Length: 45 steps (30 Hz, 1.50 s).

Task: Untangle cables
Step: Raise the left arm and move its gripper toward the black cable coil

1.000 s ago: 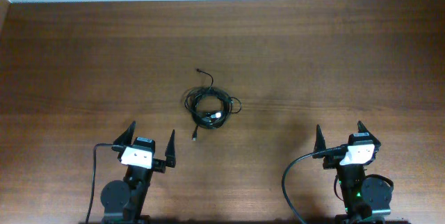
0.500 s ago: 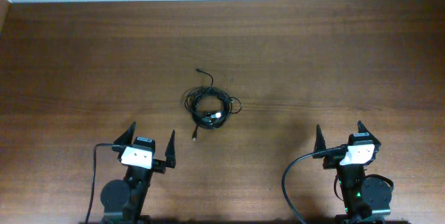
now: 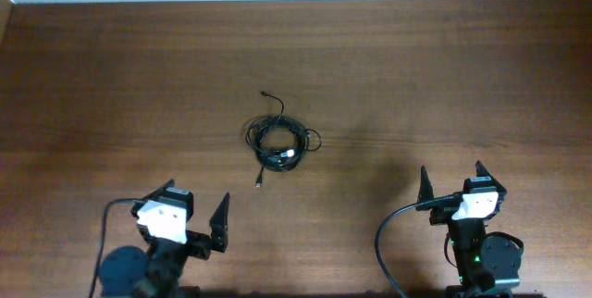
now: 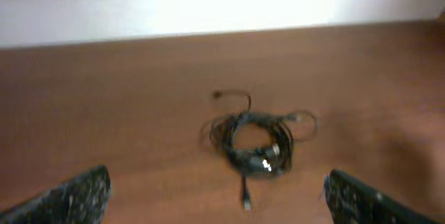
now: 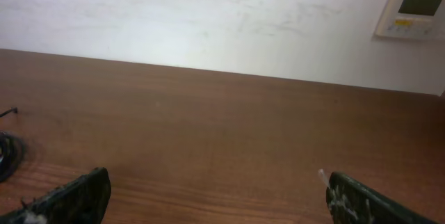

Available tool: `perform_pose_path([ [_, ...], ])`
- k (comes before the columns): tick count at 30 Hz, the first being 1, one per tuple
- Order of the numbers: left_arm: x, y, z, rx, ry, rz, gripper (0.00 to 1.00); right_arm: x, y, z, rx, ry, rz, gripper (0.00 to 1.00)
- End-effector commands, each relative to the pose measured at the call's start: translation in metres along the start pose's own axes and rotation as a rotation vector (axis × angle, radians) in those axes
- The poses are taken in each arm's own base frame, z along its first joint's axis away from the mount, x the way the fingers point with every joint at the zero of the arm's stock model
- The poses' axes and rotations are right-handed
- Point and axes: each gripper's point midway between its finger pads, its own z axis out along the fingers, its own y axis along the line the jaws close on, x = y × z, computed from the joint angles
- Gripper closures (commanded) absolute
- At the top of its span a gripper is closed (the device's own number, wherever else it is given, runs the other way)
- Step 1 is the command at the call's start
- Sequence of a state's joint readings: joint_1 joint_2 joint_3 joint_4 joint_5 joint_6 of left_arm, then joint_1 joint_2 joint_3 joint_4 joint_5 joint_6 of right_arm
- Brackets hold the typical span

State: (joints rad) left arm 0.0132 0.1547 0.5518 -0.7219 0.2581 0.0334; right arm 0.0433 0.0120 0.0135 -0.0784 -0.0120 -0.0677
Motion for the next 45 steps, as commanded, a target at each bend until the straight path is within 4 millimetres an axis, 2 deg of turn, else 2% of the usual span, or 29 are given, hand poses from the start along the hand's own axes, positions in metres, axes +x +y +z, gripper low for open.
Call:
perform_pose_path([
  [1, -0.023, -0.005, -0.01, 0.023, 0.086, -0.003, 0.01, 0.004, 0.0, 0.0, -0.001, 0.006, -0.003, 0.02],
  [5, -0.045, -0.005, -0.011, 0.033, 0.276, -0.046, 0.01, 0.004, 0.0, 0.0, -0.001, 0.006, -0.003, 0.02],
  [10, -0.063, -0.009, -0.003, 0.081, 0.473, -0.11, 0.01, 0.004, 0.0, 0.0, -0.001, 0.006, -0.003, 0.02],
  [12, -0.07, -0.013, 0.005, 0.118, 0.54, -0.141, 0.01, 0.003, 0.0, 0.0, -0.001, 0.006, -0.003, 0.01],
  [13, -0.076, -0.02, 0.018, 0.186, 0.567, -0.173, 0.01, 0.003, 0.0, 0.0, -0.001, 0.006, -0.003, 0.01],
  [15, -0.076, -0.027, 0.03, 0.244, 0.59, -0.203, 0.01, 0.004, 0.0, 0.0, -0.001, 0.006, -0.003, 0.02],
  [17, -0.069, -0.025, 0.042, 0.253, 0.634, -0.223, 0.01, 0.004, 0.0, 0.0, -0.001, 0.006, -0.003, 0.01],
  [18, -0.063, -0.024, 0.049, 0.254, 0.666, -0.236, 0.1, 0.003, 0.0, 0.0, -0.001, 0.006, -0.003, 0.01],
  [20, -0.054, -0.021, 0.059, 0.254, 0.716, -0.256, 0.5, 0.003, 0.0, 0.0, -0.001, 0.006, -0.003, 0.02],
  [22, -0.048, -0.02, 0.067, 0.255, 0.751, -0.269, 0.75, 0.004, 0.0, 0.0, -0.001, 0.006, -0.003, 0.01],
  [27, -0.038, -0.017, 0.076, 0.251, 0.8, -0.294, 0.98, 0.004, 0.0, 0.0, -0.001, 0.006, -0.003, 0.01],
  [45, -0.035, -0.016, 0.08, 0.248, 0.811, -0.297, 1.0, 0.004, 0.0, 0.0, -0.001, 0.006, -0.003, 0.01],
])
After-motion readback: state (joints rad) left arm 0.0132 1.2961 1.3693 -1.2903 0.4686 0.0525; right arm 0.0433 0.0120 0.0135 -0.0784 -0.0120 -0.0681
